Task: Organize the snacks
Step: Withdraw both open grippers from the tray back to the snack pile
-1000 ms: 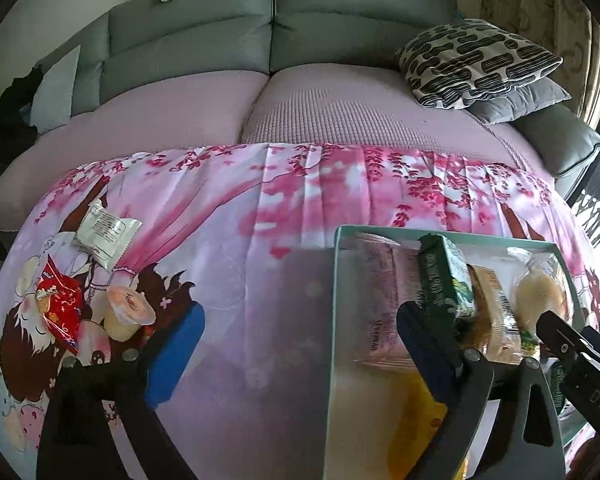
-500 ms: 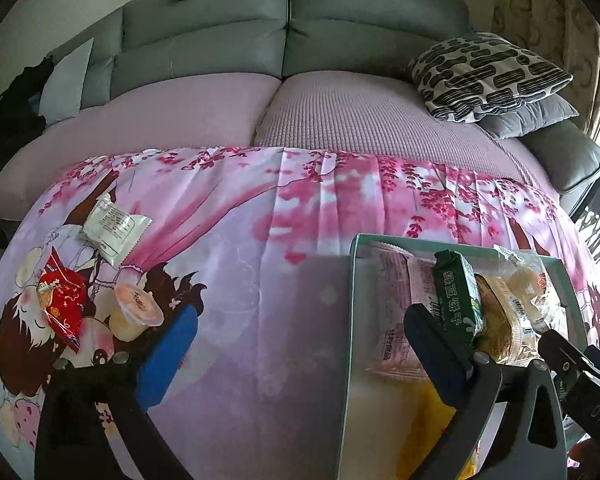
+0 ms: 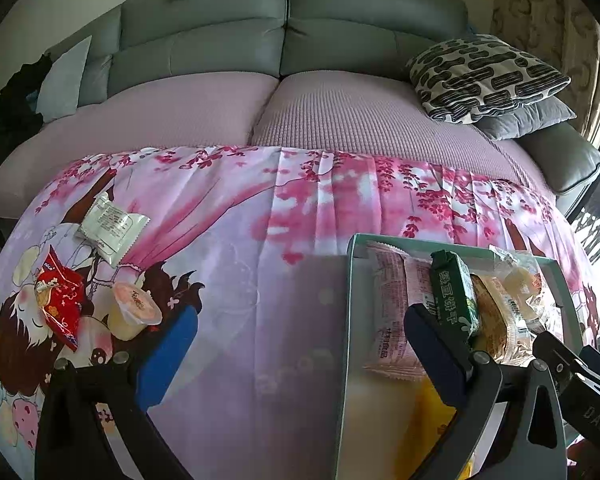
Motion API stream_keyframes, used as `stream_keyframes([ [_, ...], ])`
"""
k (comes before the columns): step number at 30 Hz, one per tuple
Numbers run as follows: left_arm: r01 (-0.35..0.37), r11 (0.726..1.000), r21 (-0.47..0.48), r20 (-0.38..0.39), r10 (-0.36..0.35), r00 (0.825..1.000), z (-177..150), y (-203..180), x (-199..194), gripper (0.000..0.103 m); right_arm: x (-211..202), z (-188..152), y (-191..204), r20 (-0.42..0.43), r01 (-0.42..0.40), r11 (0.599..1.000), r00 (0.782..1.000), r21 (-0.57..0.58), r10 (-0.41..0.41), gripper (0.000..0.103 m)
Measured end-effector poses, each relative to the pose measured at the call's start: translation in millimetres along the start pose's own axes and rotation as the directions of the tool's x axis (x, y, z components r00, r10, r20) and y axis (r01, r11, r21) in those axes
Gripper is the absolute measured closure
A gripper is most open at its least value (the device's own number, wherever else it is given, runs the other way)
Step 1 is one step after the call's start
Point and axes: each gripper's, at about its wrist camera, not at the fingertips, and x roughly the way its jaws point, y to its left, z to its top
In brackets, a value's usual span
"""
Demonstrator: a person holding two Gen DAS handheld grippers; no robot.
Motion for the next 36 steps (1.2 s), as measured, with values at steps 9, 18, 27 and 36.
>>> stream_keyframes([
  [9,-0.057,0.998,0.018,0.013,0.056,0.998,5,27,-12,0.000,-20,5,30,0.046,-0.048,0.998,0.998,-0.049,0.051,0.000],
  [18,-0.169,0.983,-0.077,-0.027,0.167,0.986,1,88,-21,0.000,-21,-5,75,0.032,-0.105,0.987,0.993,-0.120,0.109,0.000],
  [27,-0.238,0.934,-0.267,-0.047,0.234,0.971,-11,167,-36,0.000,-17,-19,137,-0.017,-0.278,0.950,0.960,-0.143,0.278,0.000],
  [36,-0.273,0.875,-0.400,-0.067,0.269,0.961,-25,232,-46,0.000,-17,-40,203,-0.066,-0.358,0.904,0.933,-0.231,0.353,0.000],
])
